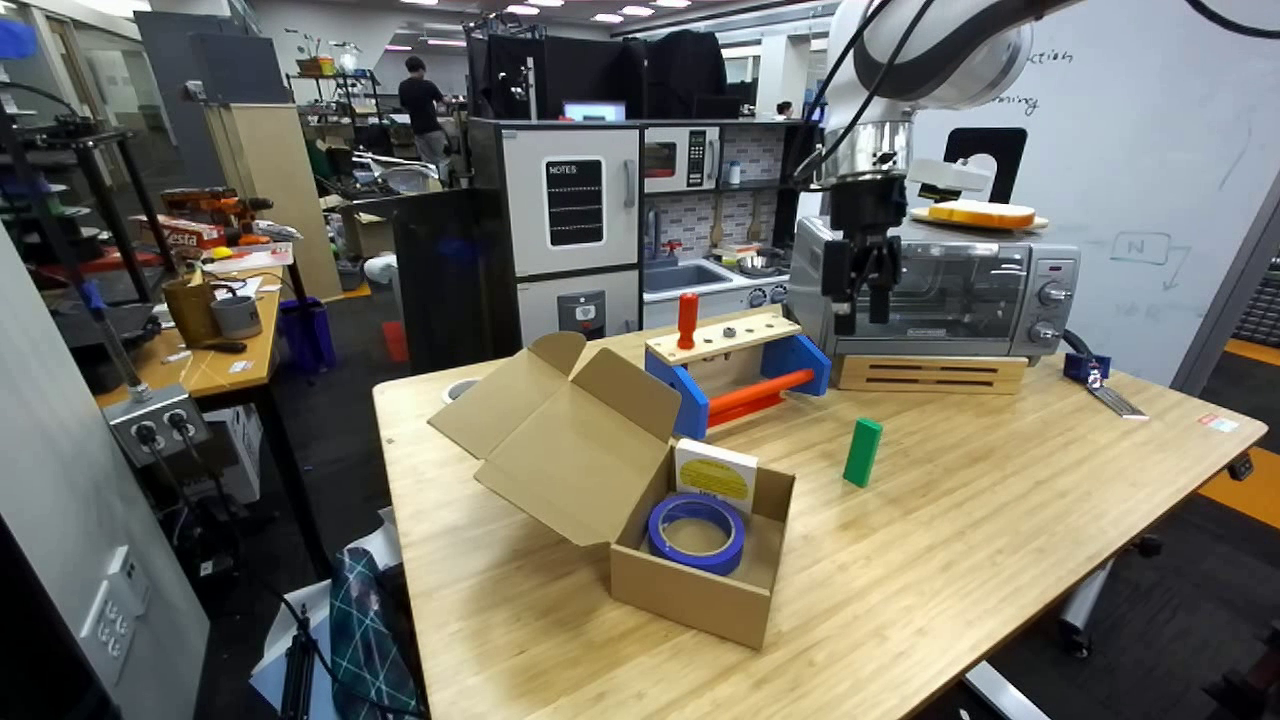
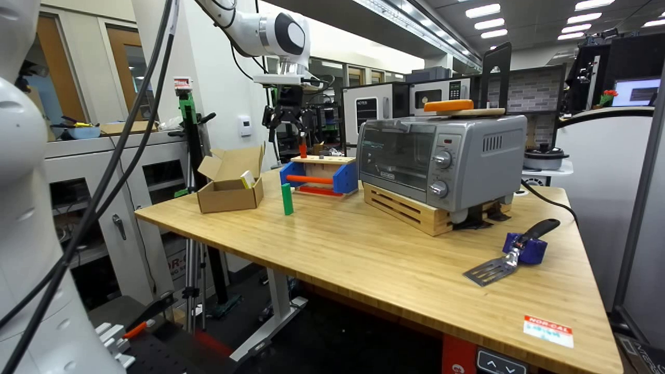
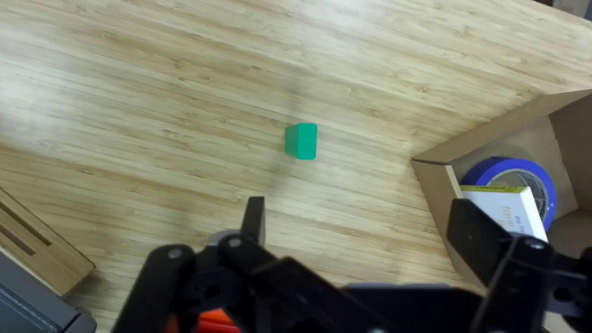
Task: Pick up the green box and place it in the box
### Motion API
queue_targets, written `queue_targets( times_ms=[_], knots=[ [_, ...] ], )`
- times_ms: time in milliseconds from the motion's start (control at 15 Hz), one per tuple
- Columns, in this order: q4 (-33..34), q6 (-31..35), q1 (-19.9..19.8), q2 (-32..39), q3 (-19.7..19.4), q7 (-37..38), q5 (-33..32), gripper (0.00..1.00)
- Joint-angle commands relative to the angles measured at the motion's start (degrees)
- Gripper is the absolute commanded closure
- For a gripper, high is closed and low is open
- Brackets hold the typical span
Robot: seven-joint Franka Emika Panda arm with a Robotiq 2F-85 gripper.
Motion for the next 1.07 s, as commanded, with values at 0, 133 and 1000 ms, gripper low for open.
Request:
queue_targets(
  times_ms=[0, 133, 1000],
  knots=[
    [-3.5, 2.1, -0.3, -2.2, -0.1, -0.2, -0.9, 0.0],
    [-4.2, 2.4, 0.0, -2.1, -0.4, 0.7, -2.3, 0.0],
    [-7.6, 4.3, 2.0, -0.3, 0.1, 6.1, -5.3, 0.0]
  ],
)
